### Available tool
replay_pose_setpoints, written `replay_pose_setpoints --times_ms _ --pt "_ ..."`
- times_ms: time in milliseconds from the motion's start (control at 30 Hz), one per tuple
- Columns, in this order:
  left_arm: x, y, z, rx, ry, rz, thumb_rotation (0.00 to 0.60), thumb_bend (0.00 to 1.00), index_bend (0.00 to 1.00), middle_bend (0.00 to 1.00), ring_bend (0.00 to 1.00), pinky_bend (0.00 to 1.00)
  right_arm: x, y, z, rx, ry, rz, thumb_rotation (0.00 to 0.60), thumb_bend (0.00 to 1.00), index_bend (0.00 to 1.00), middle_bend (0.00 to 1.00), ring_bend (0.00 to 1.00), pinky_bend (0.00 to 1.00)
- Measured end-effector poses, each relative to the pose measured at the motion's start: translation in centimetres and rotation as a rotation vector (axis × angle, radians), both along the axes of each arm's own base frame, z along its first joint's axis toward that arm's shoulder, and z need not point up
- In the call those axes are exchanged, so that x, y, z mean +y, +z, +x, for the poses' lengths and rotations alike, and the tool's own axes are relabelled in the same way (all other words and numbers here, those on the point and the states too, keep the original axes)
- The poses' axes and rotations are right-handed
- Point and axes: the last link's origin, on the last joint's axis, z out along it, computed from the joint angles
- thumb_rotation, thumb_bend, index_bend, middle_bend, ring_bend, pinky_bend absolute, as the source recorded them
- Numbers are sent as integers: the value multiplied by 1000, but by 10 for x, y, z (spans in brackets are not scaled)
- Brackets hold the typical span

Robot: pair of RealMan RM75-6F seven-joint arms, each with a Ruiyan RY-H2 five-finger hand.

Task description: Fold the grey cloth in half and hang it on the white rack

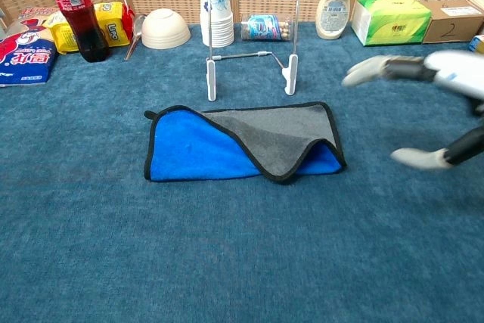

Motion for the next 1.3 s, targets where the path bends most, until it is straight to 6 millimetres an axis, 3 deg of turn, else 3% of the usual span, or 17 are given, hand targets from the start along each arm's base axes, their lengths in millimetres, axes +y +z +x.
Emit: replay_pose_setpoints --times_ms 467,1300 --pt "5 2 4 -9 -15 11 600 0 57 0 0 0 -17 -43 12 79 72 -10 600 307 140 85 0 0" --pt "7 2 -3 -38 3 -1 600 0 57 0 0 0 -41 -93 26 168 165 -85 600 305 126 72 0 0"
